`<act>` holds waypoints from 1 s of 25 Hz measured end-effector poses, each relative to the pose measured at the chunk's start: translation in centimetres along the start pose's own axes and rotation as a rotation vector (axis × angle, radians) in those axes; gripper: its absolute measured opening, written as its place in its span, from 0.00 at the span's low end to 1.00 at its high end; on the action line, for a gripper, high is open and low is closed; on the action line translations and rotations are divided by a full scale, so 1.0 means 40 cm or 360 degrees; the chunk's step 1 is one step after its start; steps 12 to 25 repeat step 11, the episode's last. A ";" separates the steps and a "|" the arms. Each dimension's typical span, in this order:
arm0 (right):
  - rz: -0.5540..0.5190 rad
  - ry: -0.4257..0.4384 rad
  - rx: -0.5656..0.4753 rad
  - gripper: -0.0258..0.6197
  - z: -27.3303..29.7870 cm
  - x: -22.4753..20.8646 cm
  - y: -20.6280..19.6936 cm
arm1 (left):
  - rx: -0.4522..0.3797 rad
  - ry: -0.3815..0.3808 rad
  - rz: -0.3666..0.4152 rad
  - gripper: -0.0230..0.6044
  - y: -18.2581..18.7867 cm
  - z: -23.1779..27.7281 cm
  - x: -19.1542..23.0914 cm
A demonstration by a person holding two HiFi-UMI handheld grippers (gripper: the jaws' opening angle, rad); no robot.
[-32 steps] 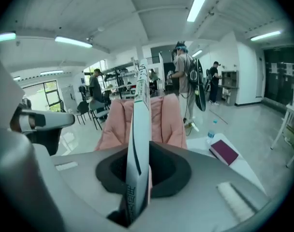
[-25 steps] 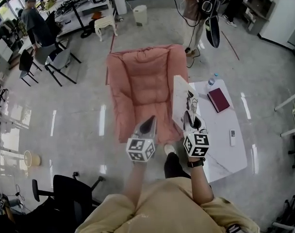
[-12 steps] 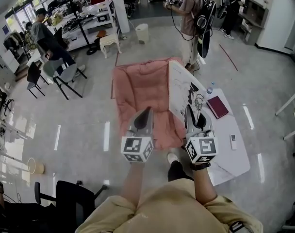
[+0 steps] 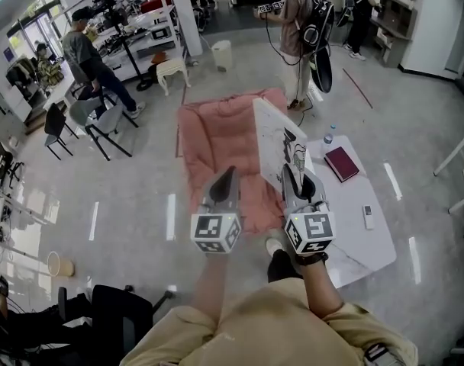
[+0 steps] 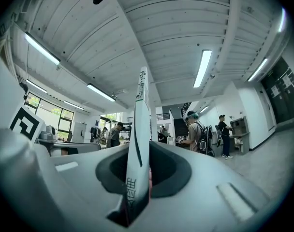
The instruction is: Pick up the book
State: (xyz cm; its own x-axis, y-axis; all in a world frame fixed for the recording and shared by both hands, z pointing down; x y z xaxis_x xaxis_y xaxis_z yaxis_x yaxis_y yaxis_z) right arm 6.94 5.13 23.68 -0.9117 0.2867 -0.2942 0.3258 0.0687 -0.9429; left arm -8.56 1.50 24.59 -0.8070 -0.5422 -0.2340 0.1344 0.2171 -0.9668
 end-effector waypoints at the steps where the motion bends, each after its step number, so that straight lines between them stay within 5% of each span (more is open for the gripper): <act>1: 0.0001 -0.0002 0.0001 0.11 -0.006 0.002 -0.005 | 0.0002 -0.0002 -0.0003 0.04 -0.007 -0.006 -0.002; 25: -0.0026 -0.0049 0.0038 0.11 0.009 0.015 -0.046 | 0.0000 -0.0005 -0.0036 0.04 -0.048 -0.028 0.035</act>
Point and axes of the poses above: the fingertips, and each gripper's own axes: z forward along the fingers, x to its left, y out of its top, the point moved 4 cm from there along -z, backward along the fingers, and after that the axes turned 15 degrees about z, right-handed, at the moved point
